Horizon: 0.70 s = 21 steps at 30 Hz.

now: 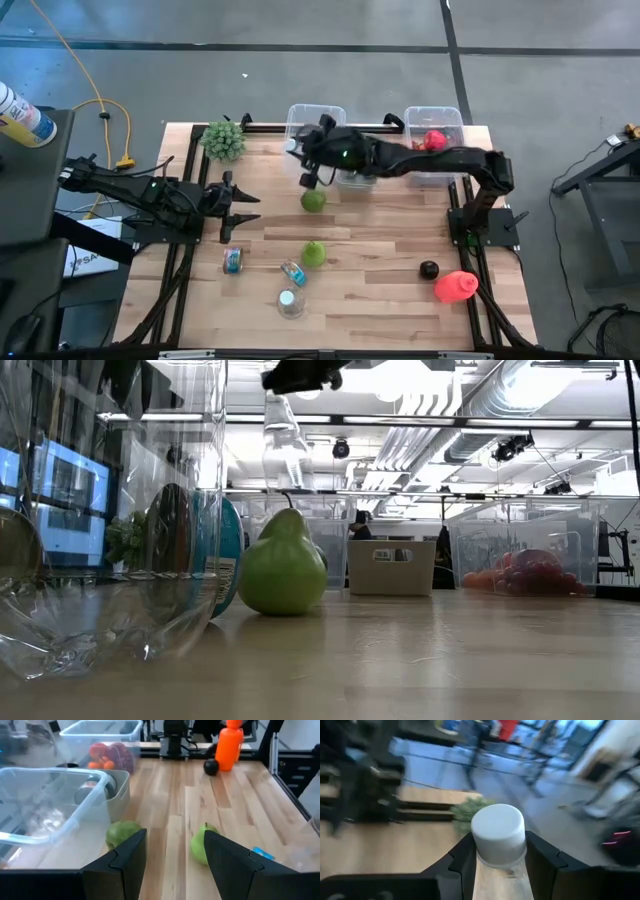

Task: Pick & Place Food Item
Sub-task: Put the transparent bottle into the left transparent bin upright

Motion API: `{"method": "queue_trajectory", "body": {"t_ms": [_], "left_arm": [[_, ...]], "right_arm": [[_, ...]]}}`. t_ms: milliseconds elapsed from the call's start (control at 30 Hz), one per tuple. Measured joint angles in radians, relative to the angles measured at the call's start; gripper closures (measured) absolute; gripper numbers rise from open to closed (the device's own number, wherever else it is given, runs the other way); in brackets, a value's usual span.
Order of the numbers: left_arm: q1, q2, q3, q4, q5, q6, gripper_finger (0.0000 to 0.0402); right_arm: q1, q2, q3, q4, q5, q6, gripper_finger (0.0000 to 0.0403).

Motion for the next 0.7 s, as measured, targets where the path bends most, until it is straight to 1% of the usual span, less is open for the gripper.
{"method": "queue_trajectory", "body": {"t_ms": [67,133,200,267,367,467,500,567,633,700], "left_arm": [[0.0,0.0,0.0,-0.01,0.005,0.0,0.0213],[0.0,0.0,0.0,-0.015,0.012,-0.001,0.0213],[0.0,0.0,0.0,-0.015,0.039,-0.001,0.0213],[0.0,0.0,0.0,-0.017,0.059,-0.003,0.0213],[0.0,0.0,0.0,-0.018,0.087,-0.004,0.0213],[0.0,0.0,0.0,-0.019,0.098,-0.003,0.0213],[0.0,0.0,0.0,-0.019,0.098,0.0,0.0213],[0.0,0.0,0.0,-0.019,0.097,0.0,0.0213],[0.0,0.0,0.0,-0.019,0.097,0.0,0.0213],[0.0,0.0,0.0,-0.019,0.097,-0.001,0.0213]], "right_arm": [[-0.045,-0.01,-0.008,0.016,-0.083,0.077,0.0288],[-0.093,-0.011,-0.017,0.039,-0.141,0.147,0.0288],[-0.139,-0.01,-0.028,0.044,-0.174,0.196,0.0288],[-0.173,-0.007,-0.035,0.053,-0.184,0.217,0.0288],[-0.203,-0.009,-0.055,0.13,-0.194,0.24,0.0288],[-0.244,-0.009,-0.059,0.217,-0.289,0.303,0.0288],[-0.261,-0.009,-0.059,0.239,-0.305,0.323,0.0288],[-0.297,-0.011,-0.057,0.241,-0.298,0.352,0.0288],[-0.334,-0.011,-0.057,0.196,-0.272,0.386,0.0288],[-0.365,0.001,-0.057,0.167,-0.278,0.404,0.0288]]}}
